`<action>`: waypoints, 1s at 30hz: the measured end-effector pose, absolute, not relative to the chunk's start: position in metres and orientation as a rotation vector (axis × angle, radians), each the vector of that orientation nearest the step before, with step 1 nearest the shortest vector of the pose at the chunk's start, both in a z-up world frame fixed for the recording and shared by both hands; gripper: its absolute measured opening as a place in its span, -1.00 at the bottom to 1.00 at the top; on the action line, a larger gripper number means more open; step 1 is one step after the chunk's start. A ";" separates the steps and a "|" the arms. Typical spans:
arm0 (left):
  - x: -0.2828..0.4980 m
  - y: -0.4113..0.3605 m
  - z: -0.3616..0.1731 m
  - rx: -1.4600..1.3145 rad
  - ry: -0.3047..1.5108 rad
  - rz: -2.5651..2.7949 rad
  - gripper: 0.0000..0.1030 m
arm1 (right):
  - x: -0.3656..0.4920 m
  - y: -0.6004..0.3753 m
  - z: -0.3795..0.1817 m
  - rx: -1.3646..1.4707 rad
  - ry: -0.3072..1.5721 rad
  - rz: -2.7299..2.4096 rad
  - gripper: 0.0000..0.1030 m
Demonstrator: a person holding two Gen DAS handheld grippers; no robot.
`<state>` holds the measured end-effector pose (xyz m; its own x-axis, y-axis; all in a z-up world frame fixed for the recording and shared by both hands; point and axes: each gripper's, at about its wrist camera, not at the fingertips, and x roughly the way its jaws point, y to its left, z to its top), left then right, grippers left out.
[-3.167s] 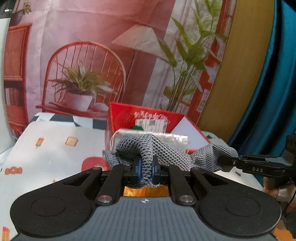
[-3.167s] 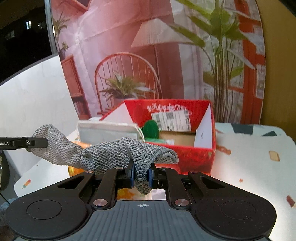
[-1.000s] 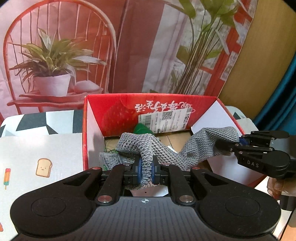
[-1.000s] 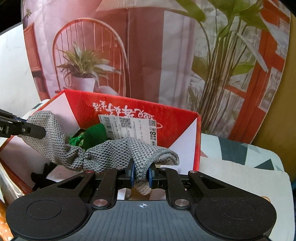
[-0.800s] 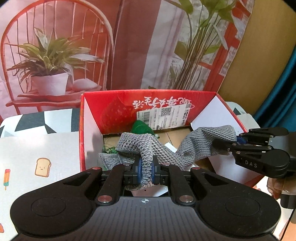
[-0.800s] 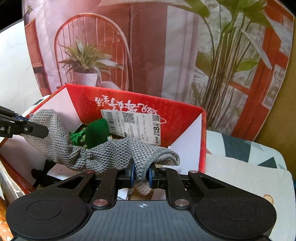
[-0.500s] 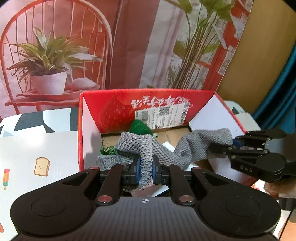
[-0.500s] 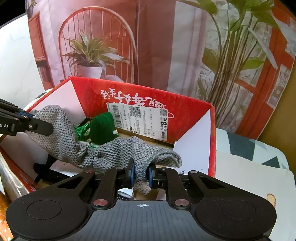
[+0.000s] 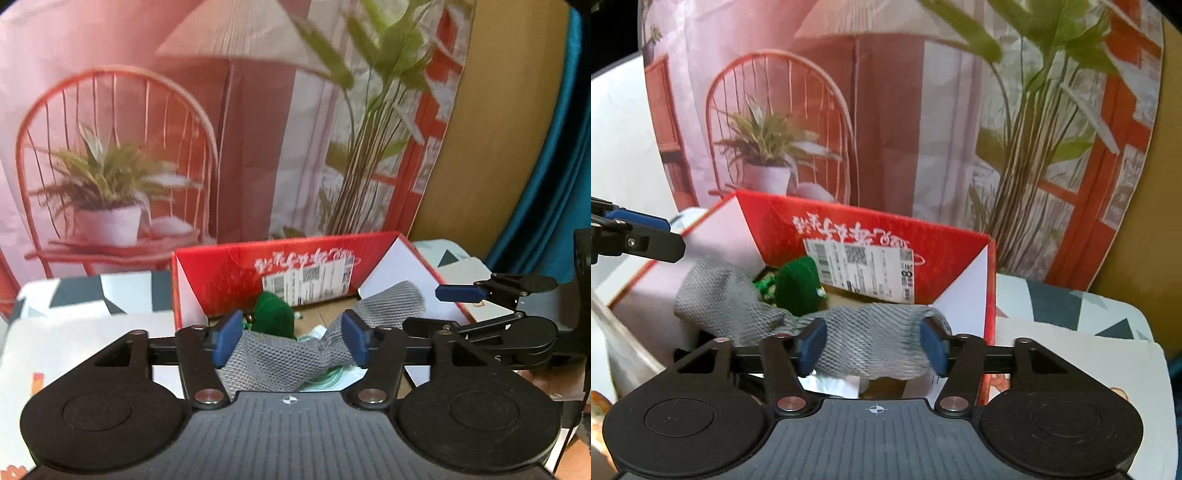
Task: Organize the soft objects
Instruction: 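Move the left tool back to the orange floral oven mitt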
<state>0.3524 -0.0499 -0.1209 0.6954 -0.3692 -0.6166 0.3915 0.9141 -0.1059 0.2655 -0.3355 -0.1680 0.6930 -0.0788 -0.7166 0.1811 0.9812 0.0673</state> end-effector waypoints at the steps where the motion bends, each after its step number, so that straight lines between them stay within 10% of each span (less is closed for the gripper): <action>1: 0.347 -0.049 -0.118 0.042 0.664 -0.421 0.39 | 0.262 -0.334 -0.164 0.143 0.781 -0.145 0.28; 4: 0.331 -0.044 -0.108 0.057 0.618 -0.411 0.81 | 0.252 -0.330 -0.156 0.161 0.755 -0.151 0.51; 9: 0.299 -0.032 -0.096 0.065 0.557 -0.380 0.95 | 0.229 -0.324 -0.142 0.209 0.690 -0.153 0.99; 30: 0.192 0.031 -0.156 -0.112 0.587 -0.261 0.98 | 0.128 -0.274 -0.153 0.254 0.565 -0.114 0.99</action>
